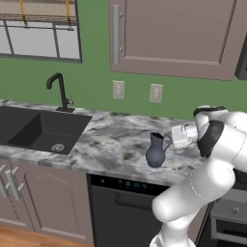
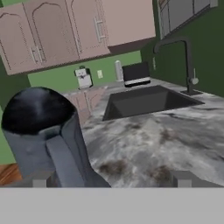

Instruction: Move the cookie dough ball and hotdog bun from the top shelf to the second highest shelf to make space. Then, place the pitcher from the counter on the cleared top shelf.

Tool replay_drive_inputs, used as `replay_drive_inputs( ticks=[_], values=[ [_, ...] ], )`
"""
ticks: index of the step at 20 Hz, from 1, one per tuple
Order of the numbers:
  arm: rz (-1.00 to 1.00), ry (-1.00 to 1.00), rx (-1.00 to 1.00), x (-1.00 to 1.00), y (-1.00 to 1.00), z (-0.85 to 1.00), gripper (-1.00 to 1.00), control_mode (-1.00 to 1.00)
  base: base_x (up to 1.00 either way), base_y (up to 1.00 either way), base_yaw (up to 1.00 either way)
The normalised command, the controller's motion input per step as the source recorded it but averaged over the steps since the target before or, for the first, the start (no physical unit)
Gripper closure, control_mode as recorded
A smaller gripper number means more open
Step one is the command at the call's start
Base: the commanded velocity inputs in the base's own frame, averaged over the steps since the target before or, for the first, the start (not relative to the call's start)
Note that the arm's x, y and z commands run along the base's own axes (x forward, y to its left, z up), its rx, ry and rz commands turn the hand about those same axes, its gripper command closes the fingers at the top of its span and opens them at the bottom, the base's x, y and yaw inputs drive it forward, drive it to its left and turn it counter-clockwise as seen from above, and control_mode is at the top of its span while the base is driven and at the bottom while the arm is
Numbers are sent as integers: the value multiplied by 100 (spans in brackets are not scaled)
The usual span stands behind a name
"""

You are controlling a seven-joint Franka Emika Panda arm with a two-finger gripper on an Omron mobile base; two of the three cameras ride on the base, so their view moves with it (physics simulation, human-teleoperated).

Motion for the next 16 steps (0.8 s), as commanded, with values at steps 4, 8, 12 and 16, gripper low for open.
replay_drive_inputs(
  ticks=[4,8,12,16],
  values=[
    [9,2,0,1,13,-8,-100,-100,0,0,0],
    [10,2,0,0,22,-11,-100,-100,0,0,0],
    [9,0,-1,0,28,-16,-100,-100,0,0,0],
    [7,0,0,0,30,-13,100,-100,0,0,0]
  ],
)
